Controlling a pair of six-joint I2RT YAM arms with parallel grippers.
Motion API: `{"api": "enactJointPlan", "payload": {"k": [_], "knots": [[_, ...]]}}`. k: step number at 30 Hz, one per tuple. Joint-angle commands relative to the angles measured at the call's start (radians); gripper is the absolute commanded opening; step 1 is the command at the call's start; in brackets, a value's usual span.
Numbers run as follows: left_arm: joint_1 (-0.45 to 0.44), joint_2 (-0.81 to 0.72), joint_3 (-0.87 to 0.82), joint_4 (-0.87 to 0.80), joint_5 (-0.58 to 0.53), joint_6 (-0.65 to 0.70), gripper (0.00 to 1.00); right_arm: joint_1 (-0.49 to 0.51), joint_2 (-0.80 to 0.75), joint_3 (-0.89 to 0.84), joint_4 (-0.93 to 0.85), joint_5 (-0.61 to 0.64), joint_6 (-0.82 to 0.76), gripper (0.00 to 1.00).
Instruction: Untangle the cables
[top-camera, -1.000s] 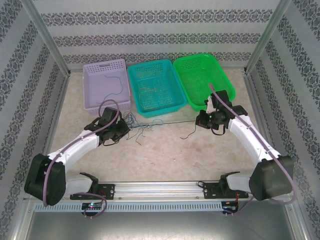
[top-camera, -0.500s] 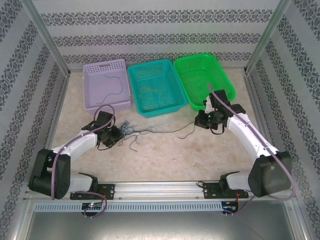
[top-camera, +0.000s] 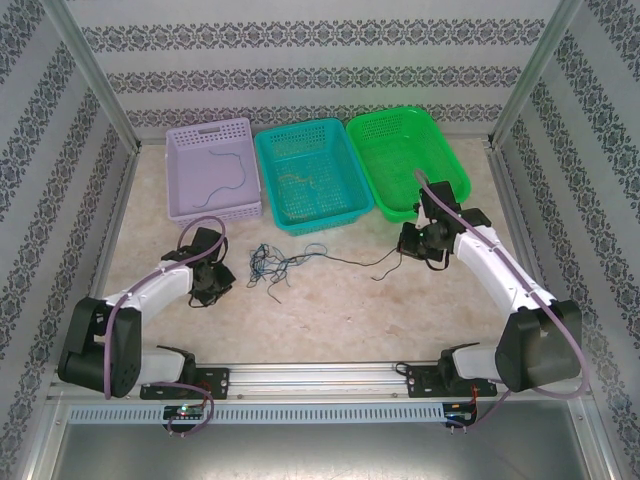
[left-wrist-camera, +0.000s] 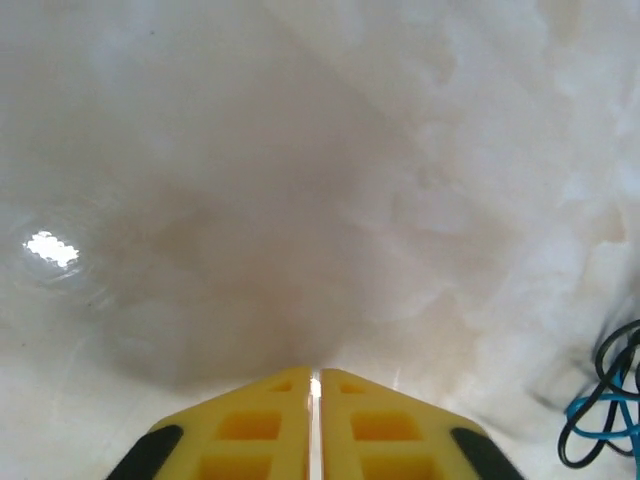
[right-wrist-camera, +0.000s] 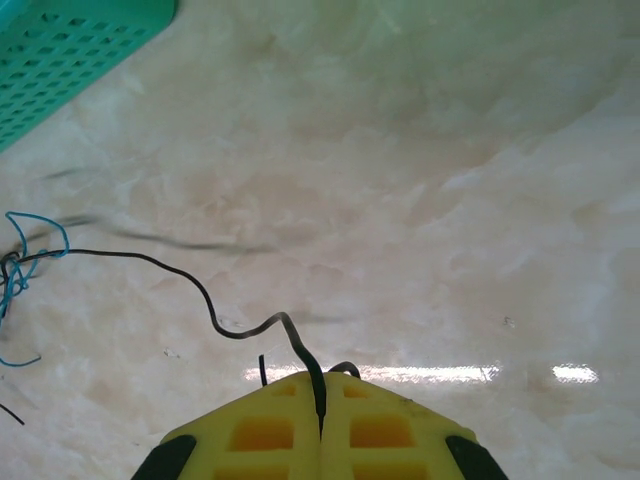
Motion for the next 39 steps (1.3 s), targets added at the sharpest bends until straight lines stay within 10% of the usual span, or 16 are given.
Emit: {"api": "enactJointPlan", "payload": {"k": [1,9,26,30,36,39], "knots": [[-0.006,-0.087,0.070,-0.035,0.002,-0.011,0.27,0.003,-0.001,0.017,-0.022,-0.005,-0.026,0.00],[-0.079,-0.063,0.159,-0.069,0.085,-0.273,0.73,0.030,0.012,0.015,-0.008,-0.008,-0.019,0.00],[-0.288,0.338,0.338,0.102,-0.078,0.249,0.70,0.044,0.020,0.029,0.001,-0.019,0.001,0.00],[-0.297,0.421,0.368,0.078,-0.109,0.237,0.58,0.046,0.018,0.027,-0.008,-0.018,-0.004,0.00],[-0.288,0.429,0.342,0.007,-0.266,0.124,0.00,0.032,0.000,0.024,-0.027,0.018,-0.016,0.00],[-0.266,0.364,0.301,-0.021,-0.311,0.100,0.00,-0.009,-0.019,0.027,-0.046,0.056,-0.025,0.00]]}}
